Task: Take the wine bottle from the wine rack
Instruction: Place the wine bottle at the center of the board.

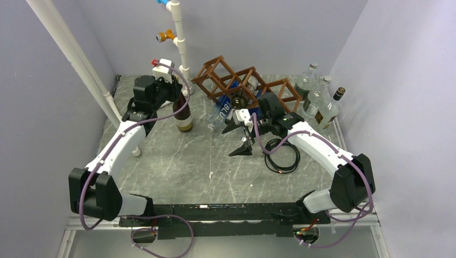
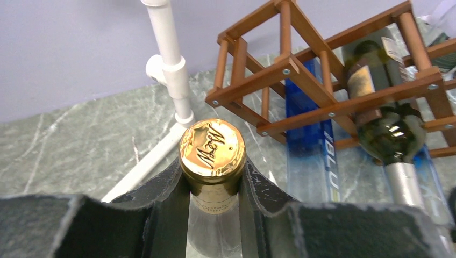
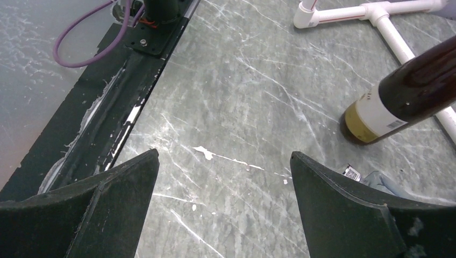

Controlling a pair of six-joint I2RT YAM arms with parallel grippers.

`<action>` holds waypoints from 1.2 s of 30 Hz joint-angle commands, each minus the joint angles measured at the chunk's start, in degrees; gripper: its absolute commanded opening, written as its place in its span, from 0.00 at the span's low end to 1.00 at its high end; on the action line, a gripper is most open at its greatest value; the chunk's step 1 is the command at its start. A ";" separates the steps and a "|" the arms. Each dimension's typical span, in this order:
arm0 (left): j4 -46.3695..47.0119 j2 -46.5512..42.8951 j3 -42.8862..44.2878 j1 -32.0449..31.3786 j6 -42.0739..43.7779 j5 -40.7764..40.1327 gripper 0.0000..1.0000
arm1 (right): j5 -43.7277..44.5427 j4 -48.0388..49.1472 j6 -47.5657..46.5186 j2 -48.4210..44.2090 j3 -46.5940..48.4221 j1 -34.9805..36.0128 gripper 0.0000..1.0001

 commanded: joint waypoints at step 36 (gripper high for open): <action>24.46 10.04 12.98 6.58 -0.37 -8.09 0.52 | -1.07 -1.07 -4.21 -0.60 0.32 -0.72 0.95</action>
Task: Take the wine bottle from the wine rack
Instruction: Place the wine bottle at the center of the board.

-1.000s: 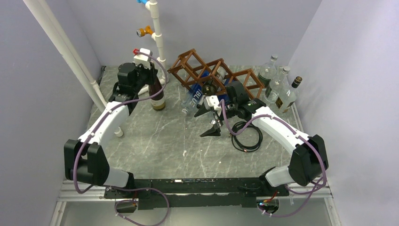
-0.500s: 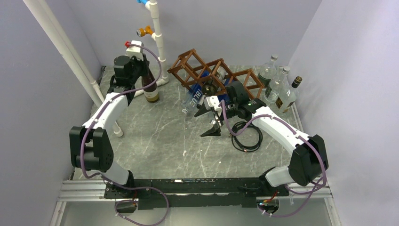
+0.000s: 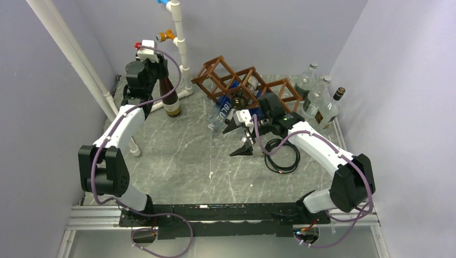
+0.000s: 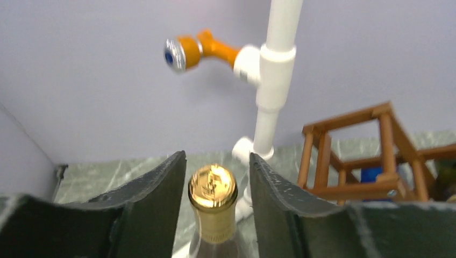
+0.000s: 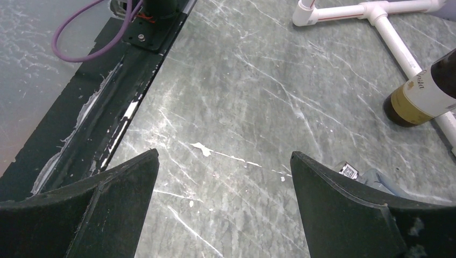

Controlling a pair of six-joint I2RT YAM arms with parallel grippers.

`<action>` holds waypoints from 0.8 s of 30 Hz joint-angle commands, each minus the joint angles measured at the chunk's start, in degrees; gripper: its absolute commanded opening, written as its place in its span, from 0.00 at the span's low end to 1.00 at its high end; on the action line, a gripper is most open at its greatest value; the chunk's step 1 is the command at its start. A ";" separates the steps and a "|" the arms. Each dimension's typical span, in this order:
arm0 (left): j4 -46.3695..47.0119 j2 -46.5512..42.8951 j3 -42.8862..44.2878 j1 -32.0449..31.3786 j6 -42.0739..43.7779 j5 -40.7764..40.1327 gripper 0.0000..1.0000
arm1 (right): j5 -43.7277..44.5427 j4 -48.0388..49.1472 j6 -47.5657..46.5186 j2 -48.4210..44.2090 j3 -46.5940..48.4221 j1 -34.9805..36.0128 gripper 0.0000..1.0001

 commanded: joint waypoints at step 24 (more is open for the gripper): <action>0.98 -15.75 1.54 0.02 -7.92 4.47 1.00 | -0.92 -0.59 -2.31 -2.34 0.58 -2.29 0.95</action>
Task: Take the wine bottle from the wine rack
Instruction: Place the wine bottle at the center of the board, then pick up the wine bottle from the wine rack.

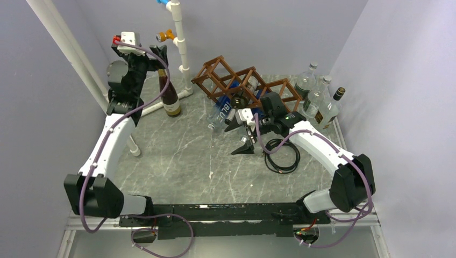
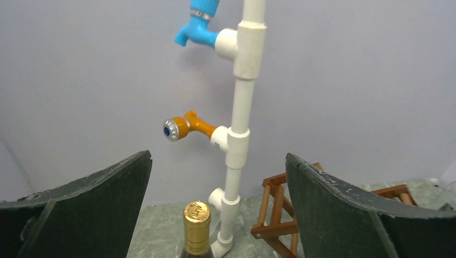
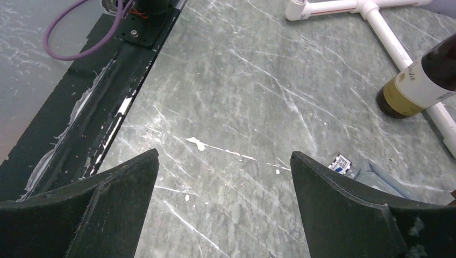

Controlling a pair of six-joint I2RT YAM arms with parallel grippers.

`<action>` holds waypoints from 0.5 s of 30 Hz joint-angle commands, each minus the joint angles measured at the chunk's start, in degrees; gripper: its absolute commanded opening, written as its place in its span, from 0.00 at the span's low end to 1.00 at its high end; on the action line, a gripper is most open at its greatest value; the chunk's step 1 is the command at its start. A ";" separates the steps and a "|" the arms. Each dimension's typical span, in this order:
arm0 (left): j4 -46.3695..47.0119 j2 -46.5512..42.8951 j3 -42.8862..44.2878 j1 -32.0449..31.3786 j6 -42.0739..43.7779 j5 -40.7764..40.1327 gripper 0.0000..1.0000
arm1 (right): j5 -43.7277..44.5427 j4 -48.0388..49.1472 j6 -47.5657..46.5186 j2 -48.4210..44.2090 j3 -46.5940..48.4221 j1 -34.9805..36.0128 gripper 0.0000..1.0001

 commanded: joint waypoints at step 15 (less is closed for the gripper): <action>-11.10 -19.26 -9.29 0.04 -6.86 13.89 1.00 | 0.86 -0.51 -1.99 -6.23 -0.27 -3.95 0.97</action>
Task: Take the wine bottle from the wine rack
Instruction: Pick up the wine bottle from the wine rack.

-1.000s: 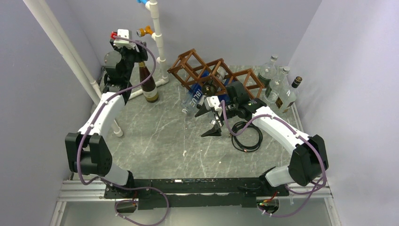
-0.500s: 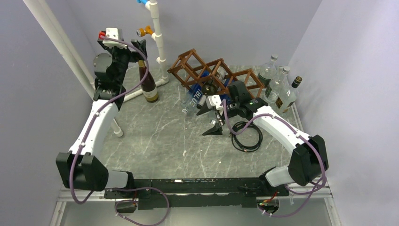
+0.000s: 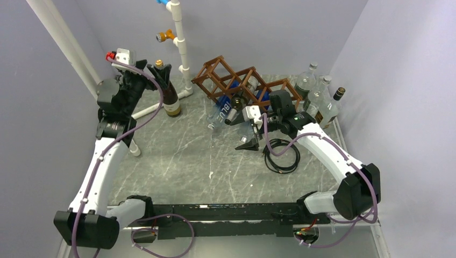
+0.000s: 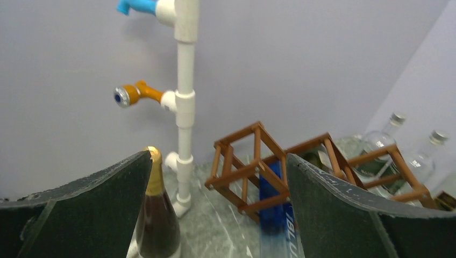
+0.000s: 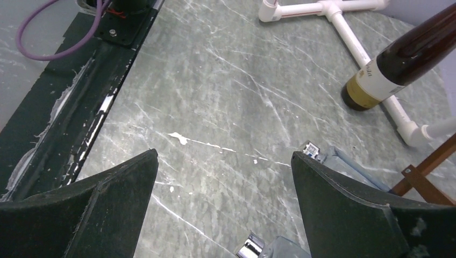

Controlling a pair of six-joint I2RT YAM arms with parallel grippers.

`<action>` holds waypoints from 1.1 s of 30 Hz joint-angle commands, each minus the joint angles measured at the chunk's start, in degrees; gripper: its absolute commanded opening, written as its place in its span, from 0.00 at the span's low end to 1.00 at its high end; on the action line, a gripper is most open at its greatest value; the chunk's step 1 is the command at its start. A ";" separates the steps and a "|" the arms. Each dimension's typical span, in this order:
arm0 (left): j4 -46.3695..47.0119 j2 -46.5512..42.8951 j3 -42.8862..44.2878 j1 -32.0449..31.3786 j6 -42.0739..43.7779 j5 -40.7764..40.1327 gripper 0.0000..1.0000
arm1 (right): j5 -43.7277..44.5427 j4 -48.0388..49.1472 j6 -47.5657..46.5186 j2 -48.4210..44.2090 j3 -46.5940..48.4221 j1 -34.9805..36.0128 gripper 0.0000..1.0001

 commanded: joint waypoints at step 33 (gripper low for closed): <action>-3.72 -10.03 -19.25 0.13 -19.65 21.79 1.00 | 11.31 -14.54 4.00 -17.32 -3.29 -18.17 1.00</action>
